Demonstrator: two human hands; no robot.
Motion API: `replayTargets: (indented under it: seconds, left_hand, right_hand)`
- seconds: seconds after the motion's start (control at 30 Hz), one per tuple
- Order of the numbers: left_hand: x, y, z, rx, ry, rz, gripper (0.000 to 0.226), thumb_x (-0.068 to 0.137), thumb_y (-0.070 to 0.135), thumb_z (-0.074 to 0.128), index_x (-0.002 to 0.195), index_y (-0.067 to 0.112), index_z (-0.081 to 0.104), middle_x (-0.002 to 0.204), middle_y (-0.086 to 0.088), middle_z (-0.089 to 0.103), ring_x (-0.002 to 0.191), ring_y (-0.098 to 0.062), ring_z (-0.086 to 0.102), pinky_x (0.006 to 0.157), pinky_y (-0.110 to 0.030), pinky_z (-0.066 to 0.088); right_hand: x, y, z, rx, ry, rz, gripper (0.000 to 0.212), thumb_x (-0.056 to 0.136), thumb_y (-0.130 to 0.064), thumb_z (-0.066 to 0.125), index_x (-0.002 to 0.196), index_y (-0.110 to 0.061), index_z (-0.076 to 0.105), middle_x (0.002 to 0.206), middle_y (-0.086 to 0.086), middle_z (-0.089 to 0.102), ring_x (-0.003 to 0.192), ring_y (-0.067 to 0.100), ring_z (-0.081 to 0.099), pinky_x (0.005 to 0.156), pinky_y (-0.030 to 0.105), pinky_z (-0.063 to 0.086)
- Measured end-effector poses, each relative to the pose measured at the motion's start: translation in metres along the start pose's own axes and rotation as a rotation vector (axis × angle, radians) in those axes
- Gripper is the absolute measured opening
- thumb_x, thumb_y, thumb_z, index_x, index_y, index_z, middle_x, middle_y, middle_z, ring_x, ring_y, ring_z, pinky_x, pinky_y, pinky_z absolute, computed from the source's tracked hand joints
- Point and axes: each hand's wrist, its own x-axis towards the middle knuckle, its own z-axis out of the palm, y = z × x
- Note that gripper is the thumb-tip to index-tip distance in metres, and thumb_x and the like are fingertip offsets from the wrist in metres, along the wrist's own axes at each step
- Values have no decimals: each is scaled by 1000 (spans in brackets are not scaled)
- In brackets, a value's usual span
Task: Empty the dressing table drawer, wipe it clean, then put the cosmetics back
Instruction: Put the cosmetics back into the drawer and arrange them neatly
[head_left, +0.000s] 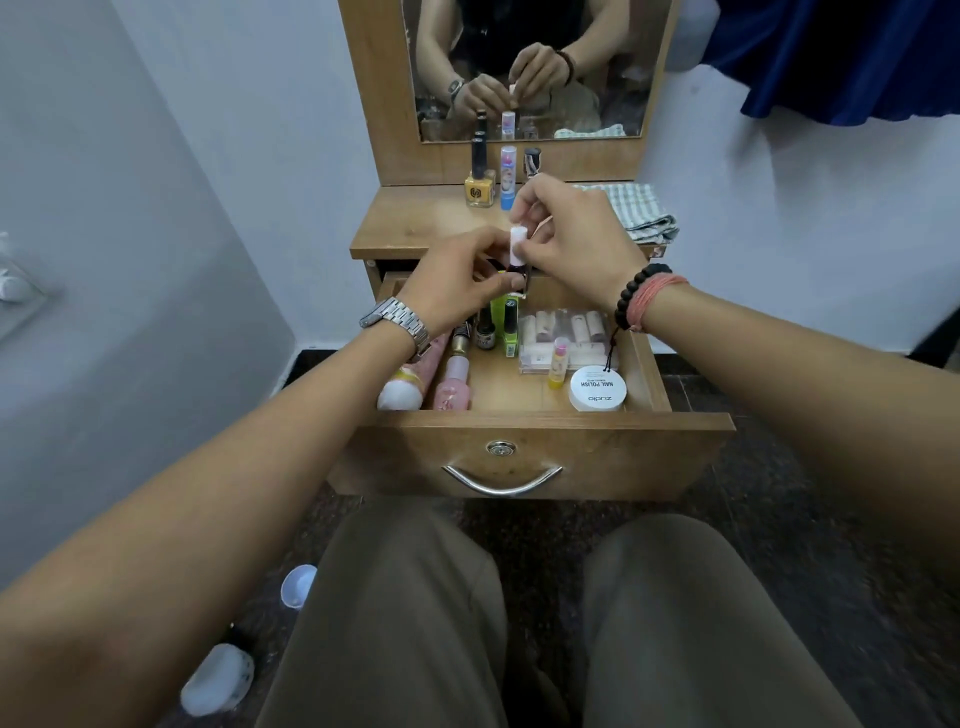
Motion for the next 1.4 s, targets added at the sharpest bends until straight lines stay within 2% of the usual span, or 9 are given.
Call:
replayTargets:
  seconds: [0.07, 0.17, 0.37, 0.6, 0.8, 1.03, 1.17, 1.3, 1.4]
  left_hand:
    - [-5, 3, -1, 5, 62, -5, 21, 83, 27, 72, 96, 16, 61, 77, 11, 61, 70, -8, 62, 63, -11, 45]
    - [-11, 1, -3, 28, 67, -10, 22, 81, 27, 74, 83, 12, 59, 70, 10, 59, 63, -6, 57, 59, -12, 42]
    - [-26, -21, 6, 230, -25, -227, 24, 75, 31, 78, 87, 16, 64, 86, 1, 69, 81, -16, 63, 74, -31, 51]
    - [-27, -32, 23, 321, -154, -301, 29, 73, 32, 79, 95, 17, 66, 97, -3, 69, 89, -22, 62, 76, -38, 52]
    - [-22, -34, 27, 360, -161, -292, 21, 74, 29, 76, 86, 19, 63, 93, -3, 69, 84, -21, 63, 68, -32, 49]
    - [-20, -33, 31, 451, -140, -245, 22, 80, 30, 69, 97, 16, 65, 97, -6, 68, 89, -26, 62, 66, -29, 42]
    - [-19, -33, 33, 472, -139, -240, 25, 81, 32, 67, 101, 16, 66, 98, -7, 69, 90, -27, 62, 70, -32, 47]
    - [-19, -33, 32, 488, -161, -244, 32, 81, 39, 70, 103, 17, 66, 100, -6, 69, 91, -25, 63, 72, -33, 50]
    - [-18, -31, 22, 435, -79, -267, 35, 79, 53, 66, 93, 20, 67, 87, 3, 68, 81, -17, 62, 70, -32, 52]
  right_hand:
    - [-8, -6, 3, 53, -12, 19, 22, 79, -3, 63, 99, -12, 59, 90, 4, 64, 73, 18, 68, 72, 31, 55]
    - [-15, -8, 3, 76, -48, 14, 26, 82, -6, 64, 106, -13, 57, 99, 5, 64, 77, 16, 69, 75, 26, 55]
    - [-22, 5, -7, 70, -50, 60, 25, 84, -15, 65, 109, -16, 58, 104, 1, 66, 86, 16, 68, 85, 29, 53]
    - [-34, 19, -8, 84, -63, 126, 22, 85, -12, 63, 107, -15, 62, 101, 2, 68, 85, 15, 66, 82, 22, 51]
    - [-44, 30, -2, 94, -115, 148, 22, 85, -11, 65, 106, -14, 62, 99, 2, 68, 87, 16, 66, 87, 29, 53]
    - [-44, 33, 0, 67, -136, 172, 25, 85, -12, 64, 110, -19, 61, 98, -2, 67, 82, 9, 62, 84, 26, 52]
    - [-46, 29, 4, 74, -148, 181, 26, 86, -13, 64, 110, -19, 60, 100, -2, 66, 80, 8, 61, 80, 21, 50]
    - [-53, 26, 9, 61, -160, 183, 26, 86, -12, 62, 111, -18, 59, 99, -3, 66, 83, 11, 63, 80, 27, 53]
    - [-60, 27, 13, 58, -165, 187, 27, 86, -14, 61, 113, -18, 58, 99, -4, 65, 85, 13, 63, 83, 33, 54]
